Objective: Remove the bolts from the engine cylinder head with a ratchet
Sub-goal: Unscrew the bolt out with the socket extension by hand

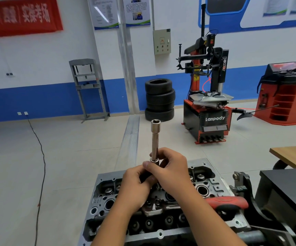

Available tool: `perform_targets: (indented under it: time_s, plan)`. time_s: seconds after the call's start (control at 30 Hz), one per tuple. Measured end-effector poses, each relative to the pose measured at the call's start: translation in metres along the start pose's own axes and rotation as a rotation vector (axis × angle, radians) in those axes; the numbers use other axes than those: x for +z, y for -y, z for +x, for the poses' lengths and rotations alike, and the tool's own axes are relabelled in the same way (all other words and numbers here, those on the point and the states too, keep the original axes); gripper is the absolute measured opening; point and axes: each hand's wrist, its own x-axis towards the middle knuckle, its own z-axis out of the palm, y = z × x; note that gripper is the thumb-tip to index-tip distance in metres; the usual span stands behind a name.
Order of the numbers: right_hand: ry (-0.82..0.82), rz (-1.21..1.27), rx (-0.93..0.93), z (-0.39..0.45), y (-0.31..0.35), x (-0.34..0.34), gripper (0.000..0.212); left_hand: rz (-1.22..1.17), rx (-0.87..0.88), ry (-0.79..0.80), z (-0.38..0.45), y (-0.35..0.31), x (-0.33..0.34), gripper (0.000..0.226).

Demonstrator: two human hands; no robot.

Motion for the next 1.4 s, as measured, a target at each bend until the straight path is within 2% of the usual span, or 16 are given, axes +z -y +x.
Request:
perform_targets:
  time_s: [0.17, 0.33, 0.53, 0.63, 0.73, 0.87, 0.97, 1.1, 1.3, 1.4]
  plan:
    - [0.018, 0.008, 0.007, -0.0009, 0.0011, 0.0009, 0.017, 0.005, 0.012, -0.116, 0.0030, 0.0057, 0.0005, 0.038]
    - [-0.002, 0.018, 0.013, -0.0010, 0.0013, -0.0002, 0.017, -0.019, 0.018, -0.022, 0.0027, 0.0051, -0.0002, 0.046]
    - [0.030, 0.075, 0.044, -0.0025, 0.0020, -0.0006, 0.020, -0.035, -0.010, -0.193, 0.0048, 0.0090, 0.0007, 0.038]
    - [0.048, 0.048, 0.025, -0.0033, 0.0018, -0.0004, 0.019, -0.021, -0.010, -0.118, 0.0041, 0.0076, -0.0010, 0.034]
    - [0.050, 0.015, -0.006, -0.0029, 0.0022, 0.0000, 0.016, 0.013, 0.000, -0.038, 0.0019, 0.0038, -0.0007, 0.042]
    - [0.030, 0.026, -0.003, -0.0029, 0.0011, -0.0014, 0.016, 0.018, 0.021, -0.145, 0.0034, 0.0052, 0.0032, 0.032]
    - [0.025, 0.043, 0.005, -0.0034, -0.0001, -0.0011, 0.020, 0.021, 0.016, -0.208, 0.0028, 0.0080, 0.0026, 0.035]
    - [0.015, 0.041, -0.014, -0.0020, -0.0022, 0.0002, 0.025, 0.058, 0.016, -0.171, 0.0029, 0.0084, 0.0035, 0.037]
    - [0.084, -0.013, -0.079, -0.0014, -0.0065, 0.0023, 0.014, 0.082, 0.042, -0.013, 0.0016, 0.0030, 0.0019, 0.045]
    - [0.152, -0.001, -0.097, -0.0019, -0.0045, 0.0020, 0.020, 0.110, 0.066, -0.074, 0.0023, 0.0036, 0.0021, 0.041]
